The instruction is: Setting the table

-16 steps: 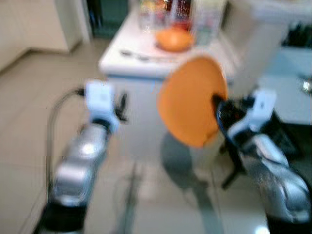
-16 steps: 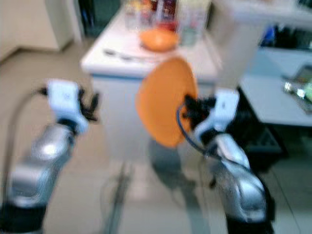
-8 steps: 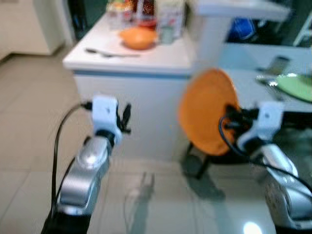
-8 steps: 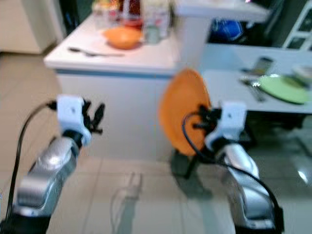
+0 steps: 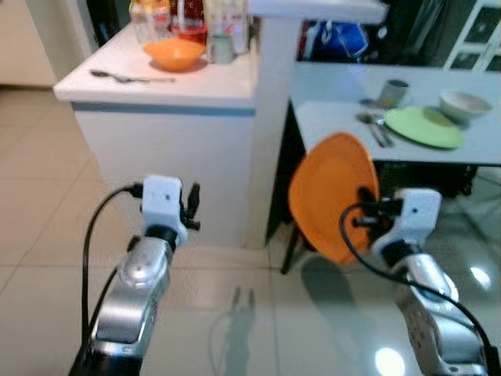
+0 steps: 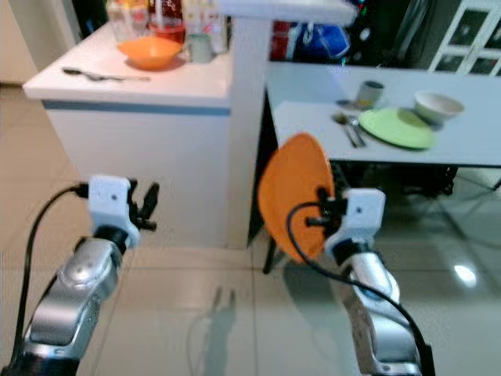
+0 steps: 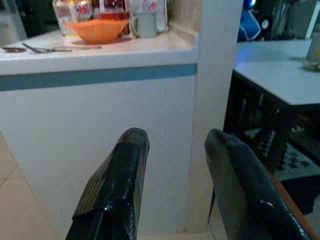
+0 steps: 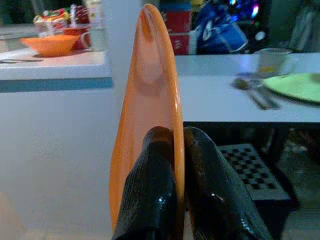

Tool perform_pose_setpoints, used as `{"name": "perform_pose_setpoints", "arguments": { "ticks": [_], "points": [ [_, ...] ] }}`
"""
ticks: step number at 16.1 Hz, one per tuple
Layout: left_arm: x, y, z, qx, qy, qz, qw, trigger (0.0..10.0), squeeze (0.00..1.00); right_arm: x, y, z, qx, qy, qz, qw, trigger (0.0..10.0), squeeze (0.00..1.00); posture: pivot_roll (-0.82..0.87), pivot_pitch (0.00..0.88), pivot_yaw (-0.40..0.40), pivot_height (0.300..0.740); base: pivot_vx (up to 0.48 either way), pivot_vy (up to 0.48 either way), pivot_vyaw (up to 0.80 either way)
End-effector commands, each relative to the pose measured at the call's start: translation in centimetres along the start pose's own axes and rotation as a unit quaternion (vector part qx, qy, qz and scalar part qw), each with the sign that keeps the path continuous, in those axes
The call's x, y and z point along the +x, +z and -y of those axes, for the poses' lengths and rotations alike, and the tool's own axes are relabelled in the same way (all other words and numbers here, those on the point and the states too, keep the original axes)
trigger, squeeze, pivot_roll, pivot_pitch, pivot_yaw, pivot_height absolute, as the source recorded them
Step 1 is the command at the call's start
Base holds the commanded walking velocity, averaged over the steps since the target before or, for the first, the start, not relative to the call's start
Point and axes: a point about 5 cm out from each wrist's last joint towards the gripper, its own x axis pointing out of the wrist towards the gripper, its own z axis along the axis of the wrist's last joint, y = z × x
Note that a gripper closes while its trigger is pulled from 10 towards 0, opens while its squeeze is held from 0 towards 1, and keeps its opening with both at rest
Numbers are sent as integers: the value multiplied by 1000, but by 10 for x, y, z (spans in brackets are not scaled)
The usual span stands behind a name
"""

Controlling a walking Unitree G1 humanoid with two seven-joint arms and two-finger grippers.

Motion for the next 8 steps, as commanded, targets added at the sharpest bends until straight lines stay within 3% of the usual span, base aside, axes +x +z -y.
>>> {"name": "perform_pose_setpoints", "arguments": {
  "ticks": [1,8],
  "points": [
    [1,2,-5,7,11,5,1000,10000,0,5,19,-5,-3,12,48,999,10000,0,12,0,-29,740,0,-375,0],
    [5,3,-4,12,15,19,1000,10000,0,12,16,-8,-9,22,58,998,10000,0,20,0,-50,740,0,-374,0]
  ]
}}
